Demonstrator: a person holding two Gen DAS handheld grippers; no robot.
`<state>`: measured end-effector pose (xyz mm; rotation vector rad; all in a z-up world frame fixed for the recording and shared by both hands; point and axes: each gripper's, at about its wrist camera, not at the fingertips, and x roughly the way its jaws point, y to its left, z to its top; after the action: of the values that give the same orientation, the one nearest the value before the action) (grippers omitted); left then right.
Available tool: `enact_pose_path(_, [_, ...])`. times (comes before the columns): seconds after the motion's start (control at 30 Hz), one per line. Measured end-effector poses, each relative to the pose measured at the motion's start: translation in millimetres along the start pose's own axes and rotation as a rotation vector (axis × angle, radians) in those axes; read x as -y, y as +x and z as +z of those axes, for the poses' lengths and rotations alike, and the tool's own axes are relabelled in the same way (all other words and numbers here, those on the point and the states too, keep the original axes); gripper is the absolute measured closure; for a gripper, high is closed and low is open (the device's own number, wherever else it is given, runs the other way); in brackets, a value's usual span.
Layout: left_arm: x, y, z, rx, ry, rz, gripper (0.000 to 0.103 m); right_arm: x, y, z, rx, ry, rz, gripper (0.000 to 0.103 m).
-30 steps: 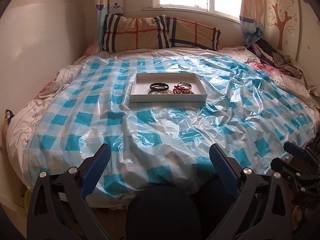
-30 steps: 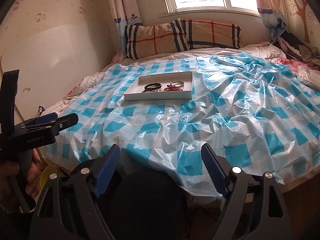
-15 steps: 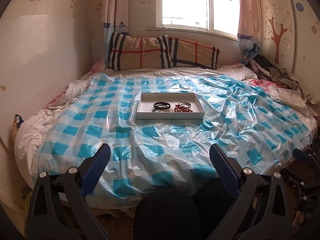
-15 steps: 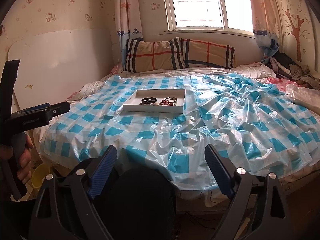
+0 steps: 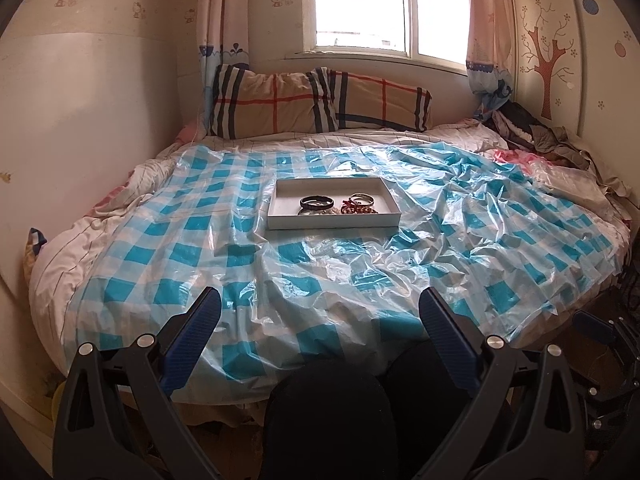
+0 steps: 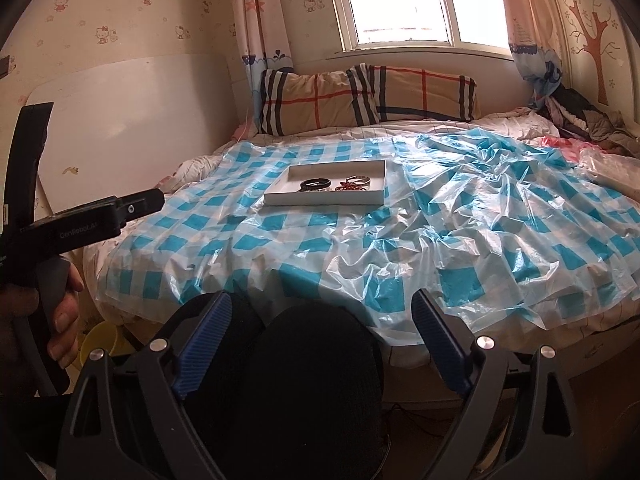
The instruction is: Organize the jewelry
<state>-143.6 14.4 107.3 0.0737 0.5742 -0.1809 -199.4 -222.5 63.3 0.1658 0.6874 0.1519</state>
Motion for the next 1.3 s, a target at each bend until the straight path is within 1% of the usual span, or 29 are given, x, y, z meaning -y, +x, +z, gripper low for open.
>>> enact_pose_path(0.7, [-4.8,-3.2,-14.8,-0.031,0.001,0.016,0.008,-0.1,-3.4,-2.2,0.005,0.003,-0.003,0.012])
enact_pose_path(1.3, [-8.2,-2.7,-18.4,-0.048,-0.013,0.040,0.008,-0.4,-3.2,-2.3,0.005,0.001,-0.003,0.011])
